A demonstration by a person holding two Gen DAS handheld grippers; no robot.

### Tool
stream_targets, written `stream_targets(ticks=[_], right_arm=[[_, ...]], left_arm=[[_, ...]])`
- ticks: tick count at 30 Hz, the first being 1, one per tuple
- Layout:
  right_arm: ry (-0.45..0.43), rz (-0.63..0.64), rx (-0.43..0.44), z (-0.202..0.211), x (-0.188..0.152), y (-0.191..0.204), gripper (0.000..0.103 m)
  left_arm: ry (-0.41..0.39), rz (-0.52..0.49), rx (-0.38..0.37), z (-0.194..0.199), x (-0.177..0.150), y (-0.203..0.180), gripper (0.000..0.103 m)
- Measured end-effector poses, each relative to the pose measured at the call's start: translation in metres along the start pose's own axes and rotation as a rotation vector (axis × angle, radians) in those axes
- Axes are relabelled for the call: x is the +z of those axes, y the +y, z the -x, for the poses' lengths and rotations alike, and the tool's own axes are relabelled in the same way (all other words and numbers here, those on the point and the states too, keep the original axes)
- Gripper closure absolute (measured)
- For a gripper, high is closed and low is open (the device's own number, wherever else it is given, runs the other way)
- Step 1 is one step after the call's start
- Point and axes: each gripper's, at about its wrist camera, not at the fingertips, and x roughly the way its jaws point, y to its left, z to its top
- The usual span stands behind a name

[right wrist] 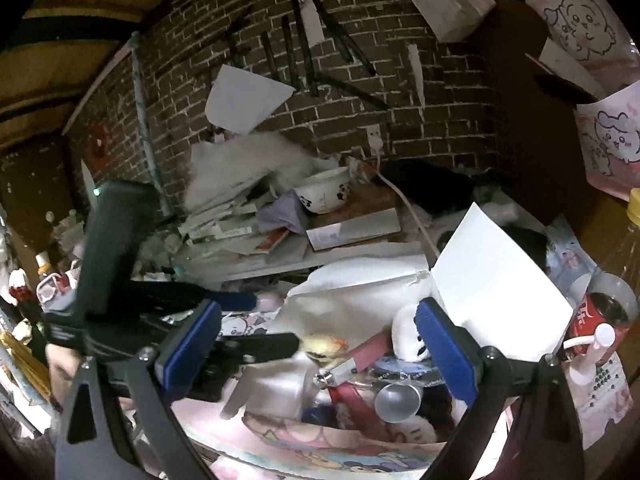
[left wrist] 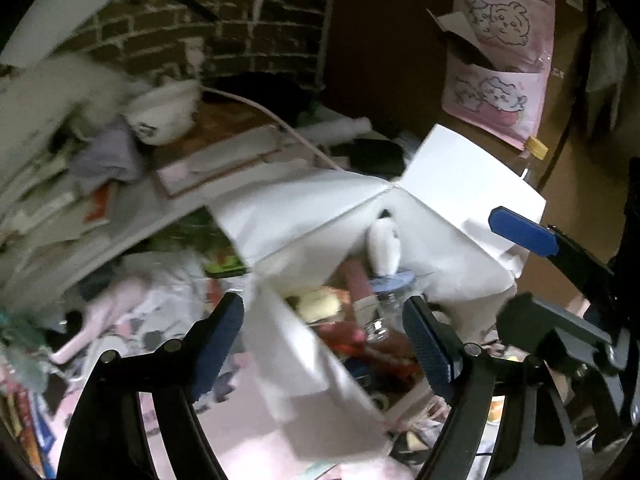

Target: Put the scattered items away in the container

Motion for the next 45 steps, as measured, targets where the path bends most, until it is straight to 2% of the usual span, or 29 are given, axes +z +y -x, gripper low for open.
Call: stream_targets(ticks=[2, 6, 12, 14, 16, 20, 22, 27, 31, 34, 40, 45], right_arm=[[0.001, -0.004, 0.006, -0.001, 0.000, 0.002, 0.001], [0.017, -0.027, 0.016, -0.004, 0.000, 0.004, 0.000], [0.057, -0.048, -0.014, -0.014, -0.002, 0.011, 0.000], [0.068, -0.059, -0.045, -0.018, -0.002, 0.014, 0.000], [0.072, -0.066, -0.082, -0.022, -0.001, 0.017, 0.000], [0.099, -0.079, -0.181, -0.027, -0.001, 0.025, 0.000], [0.077, -0.060, -0.217, -0.026, -0.002, 0.031, 0.000], [0.069, -0.097, -0.231, -0.025, -0.003, 0.035, 0.000], [0.175, -0.096, -0.194, -0.037, 0.002, 0.035, 0.000], [0.230, -0.052, -0.223, -0.040, 0.007, 0.038, 0.000], [0.220, -0.033, -0.218, -0.033, 0.014, 0.046, 0.000], [0.222, -0.003, -0.208, -0.034, 0.018, 0.057, 0.000]], left_arm=[[-0.005, 0.000, 0.036, 0.007, -0.003, 0.004, 0.024], [-0.012, 0.011, 0.111, 0.017, -0.011, 0.013, 0.024], [-0.026, 0.051, 0.146, 0.033, -0.027, 0.024, 0.023], [-0.029, 0.067, 0.163, 0.037, -0.032, 0.027, 0.023], [-0.033, 0.079, 0.178, 0.041, -0.034, 0.028, 0.013], [-0.055, 0.092, 0.207, 0.050, -0.038, 0.029, 0.013], [-0.070, 0.102, 0.216, 0.056, -0.041, 0.029, 0.013], [-0.088, 0.131, 0.341, 0.069, -0.046, 0.031, 0.013], [-0.081, 0.156, 0.346, 0.077, -0.047, 0.038, 0.013], [-0.086, 0.179, 0.347, 0.082, -0.046, 0.044, 0.013], [-0.109, 0.211, 0.333, 0.093, -0.047, 0.052, 0.013], [-0.100, 0.220, 0.376, 0.098, -0.048, 0.055, 0.013]])
